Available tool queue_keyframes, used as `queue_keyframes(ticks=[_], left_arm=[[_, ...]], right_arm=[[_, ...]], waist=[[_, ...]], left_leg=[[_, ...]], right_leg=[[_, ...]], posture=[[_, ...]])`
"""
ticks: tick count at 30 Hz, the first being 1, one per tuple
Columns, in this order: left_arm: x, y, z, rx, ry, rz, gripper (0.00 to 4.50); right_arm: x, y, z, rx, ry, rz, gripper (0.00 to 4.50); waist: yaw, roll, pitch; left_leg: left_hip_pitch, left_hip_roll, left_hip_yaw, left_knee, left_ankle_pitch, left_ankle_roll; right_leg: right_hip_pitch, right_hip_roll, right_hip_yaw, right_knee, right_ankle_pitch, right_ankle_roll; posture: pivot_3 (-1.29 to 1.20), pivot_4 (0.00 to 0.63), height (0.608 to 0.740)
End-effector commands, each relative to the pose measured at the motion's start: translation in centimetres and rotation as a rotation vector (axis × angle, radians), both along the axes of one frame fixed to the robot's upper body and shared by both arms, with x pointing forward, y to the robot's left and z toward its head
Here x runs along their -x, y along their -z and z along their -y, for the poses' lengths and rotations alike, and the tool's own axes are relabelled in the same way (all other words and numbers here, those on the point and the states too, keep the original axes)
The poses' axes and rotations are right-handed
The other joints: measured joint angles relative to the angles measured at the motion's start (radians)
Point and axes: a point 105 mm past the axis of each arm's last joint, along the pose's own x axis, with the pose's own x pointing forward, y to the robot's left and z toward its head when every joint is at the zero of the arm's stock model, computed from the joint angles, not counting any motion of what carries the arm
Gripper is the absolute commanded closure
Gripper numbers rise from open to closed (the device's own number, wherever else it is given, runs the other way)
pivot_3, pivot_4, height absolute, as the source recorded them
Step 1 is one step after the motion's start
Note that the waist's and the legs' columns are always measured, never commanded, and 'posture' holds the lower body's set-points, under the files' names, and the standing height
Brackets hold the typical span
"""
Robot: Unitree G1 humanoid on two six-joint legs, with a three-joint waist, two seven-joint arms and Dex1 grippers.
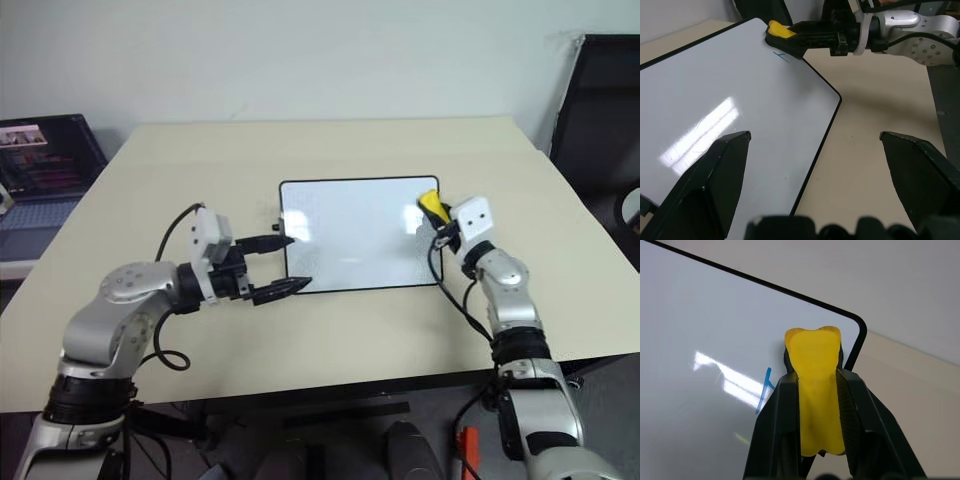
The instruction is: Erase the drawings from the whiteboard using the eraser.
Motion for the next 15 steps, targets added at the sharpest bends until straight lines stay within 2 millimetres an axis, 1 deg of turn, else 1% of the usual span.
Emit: queue_keyframes(ticks=[1, 3, 6, 8, 12, 14, 15], left_arm=[[0.3, -1.1, -0.2, 0.002, -0.003, 0.042, 0.00], [0.3, -1.1, -0.3, 0.001, -0.004, 0.041, 0.00], [0.2, -1.0, -0.1, 0.004, -0.001, 0.041, 0.00], [0.2, -1.0, 0.0, 0.006, 0.002, 0.040, 0.00], [0.2, -1.0, 0.1, 0.007, 0.007, 0.038, 0.00], [0.1, -0.9, 0.1, 0.008, 0.010, 0.037, 0.00], [0.1, -0.9, 0.2, 0.008, 0.015, 0.036, 0.00]], right_arm=[[-0.3, 2.3, -1.1, 0.041, 0.006, -0.074, 3.82], [-0.1, 3.0, -2.1, 0.061, -0.028, -0.093, 3.82], [2.2, 5.8, -5.1, 0.119, -0.214, -0.203, 3.83], [3.7, 7.0, -6.1, 0.143, -0.308, -0.258, 3.83], [5.7, 7.5, -6.8, 0.126, -0.409, -0.310, 3.92], [6.1, 7.2, -6.9, 0.114, -0.420, -0.309, 3.99], [6.0, 6.5, -6.7, 0.092, -0.409, -0.293, 4.00]], waist=[[-0.003, -0.001, -0.001], [-0.007, -0.002, -0.001], [-0.012, -0.005, -0.003], [-0.013, -0.008, -0.005], [-0.011, -0.008, -0.005], [-0.006, -0.008, -0.005], [-0.004, -0.008, -0.005]], left_leg=[[0.001, 0.000, 0.000, 0.000, 0.000, 0.000], [0.002, 0.001, 0.002, 0.000, 0.000, 0.000], [0.002, 0.001, 0.005, -0.001, 0.000, 0.000], [0.002, 0.002, 0.006, -0.001, 0.000, 0.000], [0.001, 0.003, 0.007, -0.002, 0.000, 0.000], [0.001, 0.002, 0.007, -0.002, 0.000, 0.000], [0.001, 0.002, 0.007, -0.001, 0.000, 0.000]], right_leg=[[0.000, 0.001, 0.001, 0.000, 0.000, 0.000], [0.000, 0.002, 0.004, 0.001, 0.001, 0.000], [-0.001, 0.002, 0.007, 0.001, 0.001, 0.000], [-0.001, 0.003, 0.008, 0.000, 0.001, 0.000], [-0.003, 0.003, 0.009, 0.000, 0.001, 0.001], [-0.003, 0.003, 0.009, 0.000, 0.001, 0.001], [-0.004, 0.003, 0.009, 0.000, 0.001, 0.001]], posture=[[0.00, 0.150, 0.740], [0.00, 0.150, 0.740], [0.00, 0.150, 0.740], [0.00, 0.150, 0.740], [0.00, 0.150, 0.740], [0.00, 0.150, 0.740], [0.00, 0.150, 0.740]])
